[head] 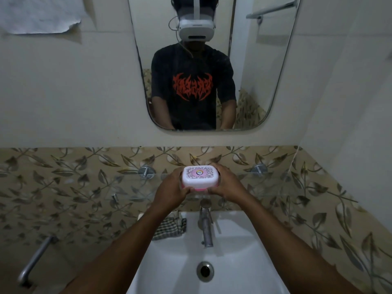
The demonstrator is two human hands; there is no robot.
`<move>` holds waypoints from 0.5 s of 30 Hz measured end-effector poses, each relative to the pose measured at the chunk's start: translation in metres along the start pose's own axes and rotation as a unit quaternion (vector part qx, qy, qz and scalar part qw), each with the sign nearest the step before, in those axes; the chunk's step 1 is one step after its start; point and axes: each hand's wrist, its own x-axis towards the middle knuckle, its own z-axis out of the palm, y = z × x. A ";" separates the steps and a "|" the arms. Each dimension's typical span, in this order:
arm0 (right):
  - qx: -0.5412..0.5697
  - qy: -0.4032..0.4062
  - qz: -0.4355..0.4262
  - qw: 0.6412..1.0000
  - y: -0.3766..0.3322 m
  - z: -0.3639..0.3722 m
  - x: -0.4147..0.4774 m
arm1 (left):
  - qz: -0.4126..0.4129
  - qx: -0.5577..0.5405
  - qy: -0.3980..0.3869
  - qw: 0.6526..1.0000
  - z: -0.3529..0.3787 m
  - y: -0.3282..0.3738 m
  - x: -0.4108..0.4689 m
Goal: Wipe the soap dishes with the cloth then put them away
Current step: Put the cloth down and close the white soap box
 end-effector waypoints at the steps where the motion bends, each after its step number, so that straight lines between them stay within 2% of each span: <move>1: -0.001 0.004 -0.001 1.000 -0.001 0.000 0.000 | 0.002 0.006 0.002 1.000 0.000 0.000 0.000; 8: -0.012 0.029 0.005 0.999 0.000 0.000 -0.005 | -0.016 0.018 0.000 1.000 0.002 -0.003 -0.002; 12: -0.025 0.031 0.026 0.999 -0.002 -0.002 -0.009 | 0.006 0.026 0.001 1.000 -0.002 0.000 -0.006; 15: -0.057 0.075 0.057 0.994 -0.009 -0.001 -0.017 | 0.016 0.033 0.053 0.998 -0.010 0.005 -0.021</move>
